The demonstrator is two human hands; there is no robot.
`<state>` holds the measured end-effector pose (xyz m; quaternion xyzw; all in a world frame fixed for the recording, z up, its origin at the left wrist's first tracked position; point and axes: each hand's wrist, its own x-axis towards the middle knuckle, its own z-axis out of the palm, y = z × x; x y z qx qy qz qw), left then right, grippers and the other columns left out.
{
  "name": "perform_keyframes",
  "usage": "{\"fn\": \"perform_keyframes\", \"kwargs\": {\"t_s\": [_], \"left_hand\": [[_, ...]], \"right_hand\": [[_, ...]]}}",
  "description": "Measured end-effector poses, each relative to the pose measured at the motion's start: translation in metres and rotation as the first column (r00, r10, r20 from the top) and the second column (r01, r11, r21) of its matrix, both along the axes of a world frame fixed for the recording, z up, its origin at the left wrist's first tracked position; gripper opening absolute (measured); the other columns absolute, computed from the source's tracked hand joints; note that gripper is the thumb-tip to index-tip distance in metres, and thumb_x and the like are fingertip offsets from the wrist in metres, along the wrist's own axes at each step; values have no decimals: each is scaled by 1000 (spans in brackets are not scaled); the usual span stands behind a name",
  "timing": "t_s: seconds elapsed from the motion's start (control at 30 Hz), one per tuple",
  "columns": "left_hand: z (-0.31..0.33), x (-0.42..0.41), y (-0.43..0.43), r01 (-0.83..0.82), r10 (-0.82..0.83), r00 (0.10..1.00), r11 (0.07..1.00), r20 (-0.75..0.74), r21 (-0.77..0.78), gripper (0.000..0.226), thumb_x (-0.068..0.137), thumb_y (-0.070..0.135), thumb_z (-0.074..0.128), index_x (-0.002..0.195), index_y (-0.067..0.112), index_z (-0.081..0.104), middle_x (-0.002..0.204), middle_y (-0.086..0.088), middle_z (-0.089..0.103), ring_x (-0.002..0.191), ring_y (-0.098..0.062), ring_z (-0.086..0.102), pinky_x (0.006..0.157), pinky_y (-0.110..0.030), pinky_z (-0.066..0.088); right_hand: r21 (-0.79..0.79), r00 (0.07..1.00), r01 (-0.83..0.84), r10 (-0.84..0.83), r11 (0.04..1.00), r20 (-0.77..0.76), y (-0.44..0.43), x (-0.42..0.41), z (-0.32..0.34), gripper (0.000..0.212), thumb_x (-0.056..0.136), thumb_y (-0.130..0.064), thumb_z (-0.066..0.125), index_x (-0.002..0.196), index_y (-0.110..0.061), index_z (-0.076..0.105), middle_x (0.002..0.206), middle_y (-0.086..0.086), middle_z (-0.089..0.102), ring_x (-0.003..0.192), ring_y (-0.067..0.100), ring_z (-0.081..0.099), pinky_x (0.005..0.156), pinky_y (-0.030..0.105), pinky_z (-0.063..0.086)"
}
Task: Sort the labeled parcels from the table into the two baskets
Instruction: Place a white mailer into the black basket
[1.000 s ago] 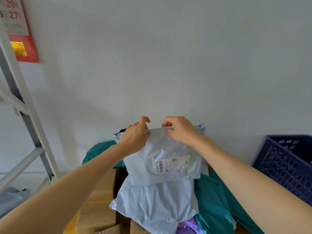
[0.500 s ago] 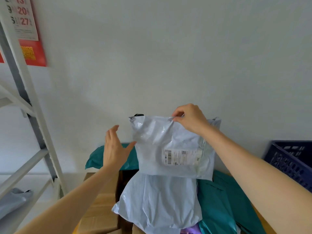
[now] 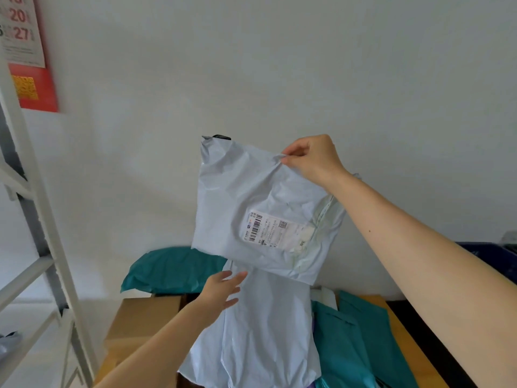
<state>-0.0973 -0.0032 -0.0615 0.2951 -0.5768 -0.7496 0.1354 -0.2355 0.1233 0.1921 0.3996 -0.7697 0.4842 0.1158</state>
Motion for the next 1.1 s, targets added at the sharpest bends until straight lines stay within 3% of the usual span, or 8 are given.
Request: {"fn": "perform_keyframes", "kwargs": {"t_s": [0.07,0.17,0.27,0.4,0.47,0.67,0.9,1.1], "left_hand": [[3,-5,-1,48,-36,994,993,-102,110,79,79,36,74,144,16,34,129,-5,54,114,-24,56,93,-40,50],[9,-11,-5,59,-18,967,986,-253,155,67,70,36,76,132,29,50,127,-2,61,112,-22,62,94,-41,51],[16,-15,-10,18,53,942,978,-330,207,52,72,29,76,122,25,60,117,-1,69,105,-23,67,88,-39,52],[26,-13,-21,-74,139,929,978,-342,197,34,84,16,70,117,16,63,117,-7,69,109,-29,64,91,-40,51],[35,-9,-29,-107,167,921,977,-352,182,30,86,12,68,115,15,64,116,-9,69,108,-30,65,96,-43,50],[76,11,-65,-166,161,918,986,-363,16,36,85,8,67,119,18,62,109,-4,71,99,-26,67,88,-41,53],[127,24,-85,-218,149,937,956,-315,-196,22,86,5,67,103,20,62,100,-4,68,88,-20,67,69,-29,53],[148,27,-78,-218,123,950,919,-286,-328,26,85,8,69,103,24,60,96,-3,68,86,-18,67,64,-25,52]], "right_hand": [[-51,999,-9,11,999,51,1,0,4,11,75,-9,79,77,-17,72,78,5,69,74,11,62,79,27,51],[-107,991,-18,31,994,128,7,-1,7,16,74,-7,79,72,-20,70,81,9,69,74,13,61,79,27,51],[-145,983,2,25,989,182,17,-8,4,19,75,-5,79,71,-21,68,80,6,67,74,13,60,81,25,50],[-190,965,36,16,981,261,30,-19,-5,16,78,-1,75,92,-7,71,73,-6,62,65,1,56,60,3,43],[-194,959,38,19,980,283,36,-25,-12,18,80,-1,74,96,-9,70,76,-6,63,68,0,57,60,3,44],[-143,925,-33,84,989,372,51,-32,-34,20,82,0,71,83,-20,69,83,-2,71,68,6,65,65,23,54],[-169,891,-70,138,983,433,62,-35,-61,38,82,9,66,116,-8,62,100,16,67,80,22,65,66,29,55],[-198,887,-46,131,979,442,69,-38,-76,41,83,9,65,118,-11,62,97,12,69,82,22,67,66,30,54]]}}
